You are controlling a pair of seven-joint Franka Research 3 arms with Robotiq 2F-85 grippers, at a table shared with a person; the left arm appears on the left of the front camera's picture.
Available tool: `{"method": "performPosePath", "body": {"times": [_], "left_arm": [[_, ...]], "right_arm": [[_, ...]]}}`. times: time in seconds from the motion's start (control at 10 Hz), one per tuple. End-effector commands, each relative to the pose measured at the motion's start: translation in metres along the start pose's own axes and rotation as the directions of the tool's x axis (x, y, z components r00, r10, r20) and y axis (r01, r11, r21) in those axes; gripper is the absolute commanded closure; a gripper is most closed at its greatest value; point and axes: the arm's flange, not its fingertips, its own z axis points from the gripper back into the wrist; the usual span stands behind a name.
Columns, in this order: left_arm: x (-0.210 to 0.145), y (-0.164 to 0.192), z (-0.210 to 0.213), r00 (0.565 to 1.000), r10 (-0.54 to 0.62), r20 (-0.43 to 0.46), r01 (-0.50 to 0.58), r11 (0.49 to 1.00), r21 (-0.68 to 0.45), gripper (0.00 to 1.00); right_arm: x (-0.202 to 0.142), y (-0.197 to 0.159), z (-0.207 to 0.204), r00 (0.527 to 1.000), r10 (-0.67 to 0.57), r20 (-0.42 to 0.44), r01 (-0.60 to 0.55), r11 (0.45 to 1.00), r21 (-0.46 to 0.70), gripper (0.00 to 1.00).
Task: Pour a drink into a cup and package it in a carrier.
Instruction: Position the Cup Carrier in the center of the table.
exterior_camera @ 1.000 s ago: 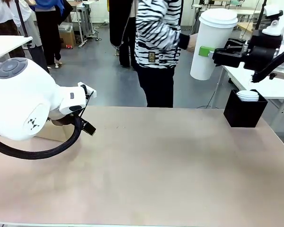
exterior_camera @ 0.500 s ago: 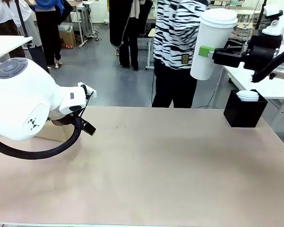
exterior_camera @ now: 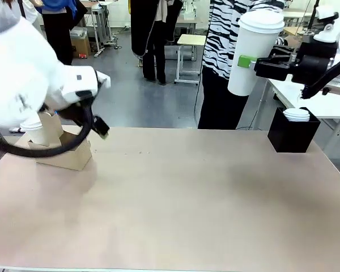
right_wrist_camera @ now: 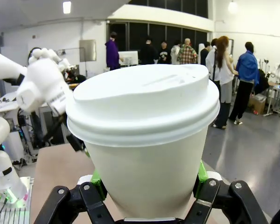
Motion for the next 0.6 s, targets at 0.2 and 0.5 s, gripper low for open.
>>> {"method": "performPosePath", "body": {"times": [0.2, 0.5], "left_arm": [[0.05, 0.048, 0.066, 0.976, 0.209, -0.056, -0.201, 0.972, 0.122, 0.0], [0.062, 0.114, 0.063, 0.907, 0.408, -0.105, -0.379, 0.9, 0.215, 0.0]], "right_arm": [[0.005, -0.002, -0.005, 1.0, 0.004, 0.015, -0.004, 1.0, -0.019, 0.2], [0.005, -0.002, -0.005, 1.0, 0.004, 0.015, -0.004, 1.0, -0.019, 0.2]]}}
